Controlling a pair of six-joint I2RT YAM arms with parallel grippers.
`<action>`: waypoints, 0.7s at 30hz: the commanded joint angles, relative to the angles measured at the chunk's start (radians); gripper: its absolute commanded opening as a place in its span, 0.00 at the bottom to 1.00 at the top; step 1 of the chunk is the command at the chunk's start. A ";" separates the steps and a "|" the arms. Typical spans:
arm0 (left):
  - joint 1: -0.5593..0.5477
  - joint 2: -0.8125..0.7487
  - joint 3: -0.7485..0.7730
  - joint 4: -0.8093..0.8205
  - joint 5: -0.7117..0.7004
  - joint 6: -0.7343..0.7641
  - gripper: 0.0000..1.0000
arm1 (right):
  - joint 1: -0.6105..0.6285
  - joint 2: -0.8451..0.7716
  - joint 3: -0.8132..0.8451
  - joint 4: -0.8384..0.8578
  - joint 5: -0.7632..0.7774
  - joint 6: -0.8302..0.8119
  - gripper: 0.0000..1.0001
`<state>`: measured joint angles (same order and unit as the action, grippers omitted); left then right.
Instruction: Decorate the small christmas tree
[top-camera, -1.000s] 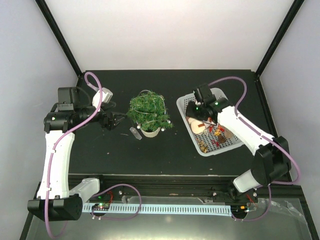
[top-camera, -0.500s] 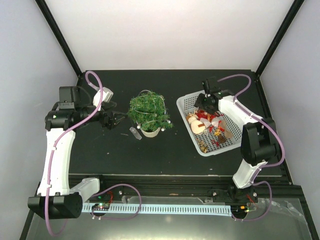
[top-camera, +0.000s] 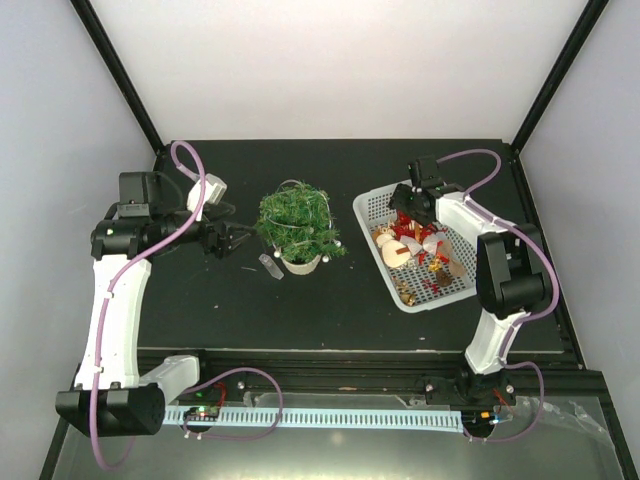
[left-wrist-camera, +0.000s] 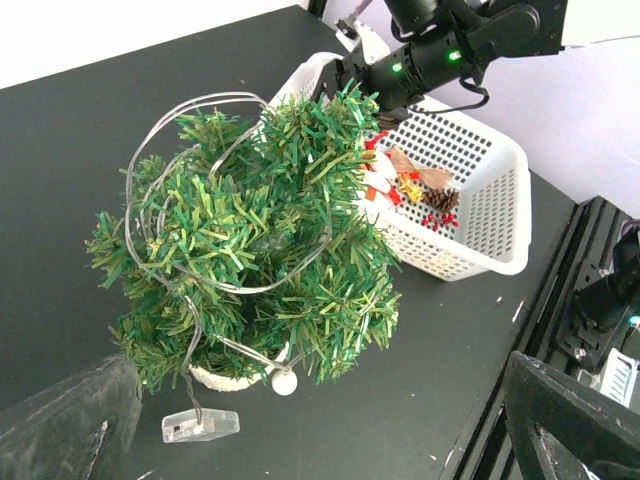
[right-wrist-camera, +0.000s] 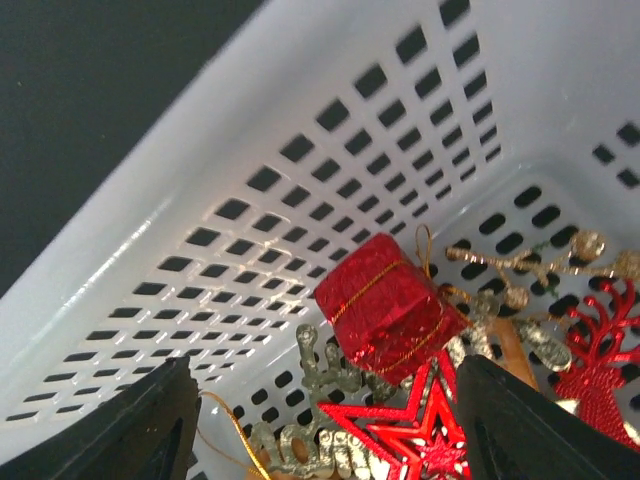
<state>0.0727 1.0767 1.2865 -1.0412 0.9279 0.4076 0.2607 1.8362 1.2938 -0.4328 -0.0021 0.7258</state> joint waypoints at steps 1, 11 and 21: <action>0.006 0.006 0.006 -0.002 0.055 0.022 0.99 | -0.005 -0.029 -0.020 0.077 0.091 -0.124 0.73; 0.003 0.010 0.023 -0.019 0.081 0.032 0.99 | -0.014 -0.026 -0.097 0.156 0.083 -0.249 0.69; -0.001 -0.005 0.019 -0.023 0.085 0.028 0.99 | -0.024 0.026 -0.112 0.215 -0.020 -0.259 0.61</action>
<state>0.0727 1.0821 1.2865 -1.0481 0.9821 0.4187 0.2462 1.8324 1.1687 -0.2611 0.0193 0.4828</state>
